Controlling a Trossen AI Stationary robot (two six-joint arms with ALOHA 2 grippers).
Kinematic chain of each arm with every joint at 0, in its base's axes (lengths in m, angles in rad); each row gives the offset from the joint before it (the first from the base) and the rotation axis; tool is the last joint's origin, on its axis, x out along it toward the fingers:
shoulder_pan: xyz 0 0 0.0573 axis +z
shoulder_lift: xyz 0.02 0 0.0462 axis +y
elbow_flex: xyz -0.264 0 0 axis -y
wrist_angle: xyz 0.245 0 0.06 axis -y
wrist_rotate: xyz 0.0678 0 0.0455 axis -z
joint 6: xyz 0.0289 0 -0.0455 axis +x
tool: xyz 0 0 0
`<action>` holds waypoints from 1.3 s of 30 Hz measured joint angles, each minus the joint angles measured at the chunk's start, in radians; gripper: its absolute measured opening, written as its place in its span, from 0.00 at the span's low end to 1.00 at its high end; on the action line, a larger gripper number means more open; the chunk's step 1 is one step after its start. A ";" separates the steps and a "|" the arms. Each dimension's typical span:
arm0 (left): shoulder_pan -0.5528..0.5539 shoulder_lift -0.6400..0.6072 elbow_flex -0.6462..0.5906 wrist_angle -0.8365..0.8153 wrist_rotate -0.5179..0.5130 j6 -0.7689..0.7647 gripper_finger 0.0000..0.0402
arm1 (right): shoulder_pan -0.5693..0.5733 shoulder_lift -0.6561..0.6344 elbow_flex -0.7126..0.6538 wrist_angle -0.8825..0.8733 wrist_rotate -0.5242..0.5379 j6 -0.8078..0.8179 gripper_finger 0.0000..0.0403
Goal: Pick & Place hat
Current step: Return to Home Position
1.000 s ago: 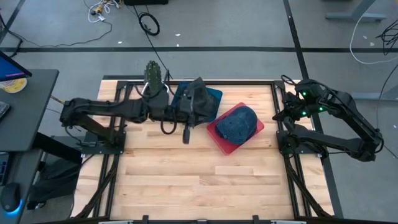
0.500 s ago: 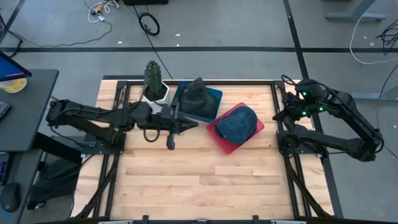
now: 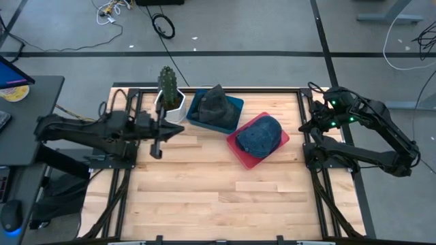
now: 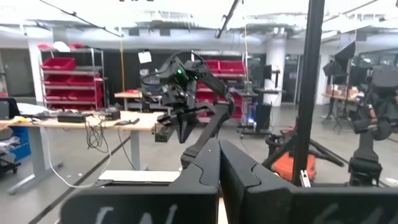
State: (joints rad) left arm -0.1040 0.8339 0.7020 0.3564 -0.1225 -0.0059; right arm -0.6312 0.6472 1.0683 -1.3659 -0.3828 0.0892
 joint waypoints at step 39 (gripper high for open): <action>0.000 -0.829 -0.584 -0.008 -0.005 0.087 0.00 | 0.000 0.000 0.000 -0.022 0.034 0.007 0.07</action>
State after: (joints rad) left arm -0.1040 0.0051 0.1176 0.3483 -0.1276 0.0807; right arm -0.6312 0.6476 1.0683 -1.3883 -0.3485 0.0962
